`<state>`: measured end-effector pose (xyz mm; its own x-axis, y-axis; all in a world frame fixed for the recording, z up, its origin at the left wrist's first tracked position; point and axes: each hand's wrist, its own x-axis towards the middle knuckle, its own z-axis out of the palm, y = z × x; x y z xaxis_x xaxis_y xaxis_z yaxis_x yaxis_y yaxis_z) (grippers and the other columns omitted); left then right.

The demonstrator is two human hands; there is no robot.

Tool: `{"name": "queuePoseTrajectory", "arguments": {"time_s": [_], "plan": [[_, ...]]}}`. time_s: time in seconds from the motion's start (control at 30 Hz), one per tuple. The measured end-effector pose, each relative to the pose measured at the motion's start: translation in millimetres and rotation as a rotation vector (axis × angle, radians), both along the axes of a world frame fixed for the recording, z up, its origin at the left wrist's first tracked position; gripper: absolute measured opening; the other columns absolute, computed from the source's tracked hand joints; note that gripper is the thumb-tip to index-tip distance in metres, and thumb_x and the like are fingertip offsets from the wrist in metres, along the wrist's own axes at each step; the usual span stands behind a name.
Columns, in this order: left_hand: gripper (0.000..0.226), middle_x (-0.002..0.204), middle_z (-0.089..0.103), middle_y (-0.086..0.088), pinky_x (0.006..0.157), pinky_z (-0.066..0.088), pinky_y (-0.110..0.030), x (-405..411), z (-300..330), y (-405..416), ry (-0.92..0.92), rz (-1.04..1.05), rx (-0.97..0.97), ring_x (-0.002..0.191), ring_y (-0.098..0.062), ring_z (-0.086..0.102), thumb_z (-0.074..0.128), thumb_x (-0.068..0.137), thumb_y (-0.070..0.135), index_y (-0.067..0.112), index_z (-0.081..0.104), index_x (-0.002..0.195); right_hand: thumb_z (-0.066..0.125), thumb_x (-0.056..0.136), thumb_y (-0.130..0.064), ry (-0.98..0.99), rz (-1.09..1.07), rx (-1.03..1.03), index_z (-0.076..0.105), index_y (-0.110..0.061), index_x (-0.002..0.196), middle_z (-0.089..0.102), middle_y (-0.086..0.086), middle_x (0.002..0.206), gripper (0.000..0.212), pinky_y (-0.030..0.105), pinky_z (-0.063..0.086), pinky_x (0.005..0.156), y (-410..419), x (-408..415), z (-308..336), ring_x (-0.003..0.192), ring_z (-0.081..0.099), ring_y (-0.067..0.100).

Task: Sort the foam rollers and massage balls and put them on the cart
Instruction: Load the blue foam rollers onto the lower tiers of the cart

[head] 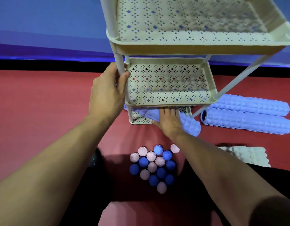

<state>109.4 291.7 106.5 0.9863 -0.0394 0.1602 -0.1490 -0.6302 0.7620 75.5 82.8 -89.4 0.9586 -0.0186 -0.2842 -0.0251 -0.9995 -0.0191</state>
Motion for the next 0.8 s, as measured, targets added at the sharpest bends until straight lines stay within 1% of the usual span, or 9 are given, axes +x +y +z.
{"name": "queuePoseTrajectory", "arguments": {"time_s": [0.07, 0.13, 0.2, 0.3, 0.33, 0.4, 0.5, 0.67, 0.8], "plan": [[0.019, 0.082, 0.067, 0.001, 0.076, 0.050, -0.049, 0, 0, -2, 0.001, 0.005, -0.007, 0.082, -0.028, 0.060, 0.050, 0.100, 0.034, 0.019, 0.062, 0.101, 0.066, 0.088, -0.054, -0.007, 0.031, 0.023, 0.034, -0.010, 0.146, 0.049, 0.017, 0.133, 0.079, 0.049, 0.031, 0.113, -8, -1, -7, 0.125, 0.045, 0.036], [0.020, 0.084, 0.068, 0.001, 0.077, 0.050, -0.049, 0, 0, -2, 0.001, 0.007, -0.005, 0.083, -0.029, 0.061, 0.049, 0.100, 0.035, 0.019, 0.061, 0.102, 0.078, 0.079, -0.048, -0.037, 0.042, 0.017, 0.034, -0.009, 0.148, 0.050, 0.018, 0.130, 0.091, 0.046, 0.033, 0.111, -14, -4, -13, 0.122, 0.046, 0.036], [0.021, 0.085, 0.069, 0.001, 0.076, 0.050, -0.049, 0, -1, -2, 0.001, 0.005, -0.001, 0.083, -0.028, 0.061, 0.049, 0.100, 0.035, 0.019, 0.061, 0.102, 0.081, 0.073, -0.052, -0.053, -0.004, -0.026, 0.037, -0.008, 0.146, 0.051, 0.018, 0.126, 0.096, 0.047, 0.033, 0.112, -24, -9, -16, 0.119, 0.048, 0.037], [0.021, 0.086, 0.070, 0.003, 0.076, 0.051, -0.048, 0, -1, -1, 0.004, 0.005, 0.011, 0.083, -0.026, 0.062, 0.049, 0.100, 0.036, 0.020, 0.062, 0.103, 0.077, 0.070, -0.065, -0.028, -0.123, -0.013, 0.029, -0.007, 0.151, 0.042, 0.014, 0.141, 0.110, 0.048, 0.016, 0.121, -44, -19, -22, 0.133, 0.039, 0.035], [0.021, 0.088, 0.070, 0.003, 0.078, 0.051, -0.048, 0, 0, -1, 0.006, 0.006, 0.010, 0.085, -0.027, 0.063, 0.049, 0.100, 0.036, 0.020, 0.062, 0.104, 0.077, 0.069, -0.064, -0.019, -0.166, 0.018, 0.029, -0.008, 0.150, 0.042, 0.012, 0.143, 0.110, 0.045, 0.016, 0.120, -49, -22, -23, 0.135, 0.039, 0.033], [0.021, 0.091, 0.072, 0.001, 0.079, 0.052, -0.049, 0, 1, -2, 0.005, 0.011, 0.013, 0.088, -0.028, 0.065, 0.048, 0.100, 0.035, 0.019, 0.061, 0.105, 0.080, 0.069, -0.059, -0.050, -0.207, 0.077, 0.035, -0.008, 0.146, 0.048, 0.010, 0.138, 0.103, 0.041, 0.024, 0.115, -54, -26, -24, 0.129, 0.044, 0.031], [0.020, 0.092, 0.072, 0.001, 0.079, 0.051, -0.050, -1, 2, -3, 0.001, 0.012, 0.037, 0.090, -0.030, 0.064, 0.047, 0.101, 0.034, 0.018, 0.059, 0.105, 0.079, 0.072, -0.050, -0.150, -0.220, 0.072, 0.042, -0.006, 0.142, 0.052, 0.012, 0.131, 0.091, 0.042, 0.034, 0.109, -50, -28, -19, 0.124, 0.048, 0.034], [0.020, 0.095, 0.071, -0.002, 0.080, 0.049, -0.052, -2, 4, -3, 0.006, 0.016, 0.080, 0.095, -0.035, 0.062, 0.046, 0.101, 0.031, 0.015, 0.057, 0.105, 0.073, 0.078, -0.048, -0.207, -0.149, -0.033, 0.050, -0.006, 0.129, 0.056, 0.013, 0.121, 0.070, 0.040, 0.037, 0.102, -36, -24, -2, 0.112, 0.053, 0.032], [0.020, 0.099, 0.072, -0.003, 0.083, 0.050, -0.052, -2, 6, -1, 0.008, 0.003, 0.088, 0.099, -0.033, 0.064, 0.046, 0.102, 0.031, 0.015, 0.058, 0.107, 0.066, 0.084, -0.044, -0.214, -0.092, -0.038, 0.055, -0.008, 0.120, 0.061, 0.013, 0.116, 0.052, 0.040, 0.038, 0.099, -27, -18, 9, 0.107, 0.055, 0.032]]}}
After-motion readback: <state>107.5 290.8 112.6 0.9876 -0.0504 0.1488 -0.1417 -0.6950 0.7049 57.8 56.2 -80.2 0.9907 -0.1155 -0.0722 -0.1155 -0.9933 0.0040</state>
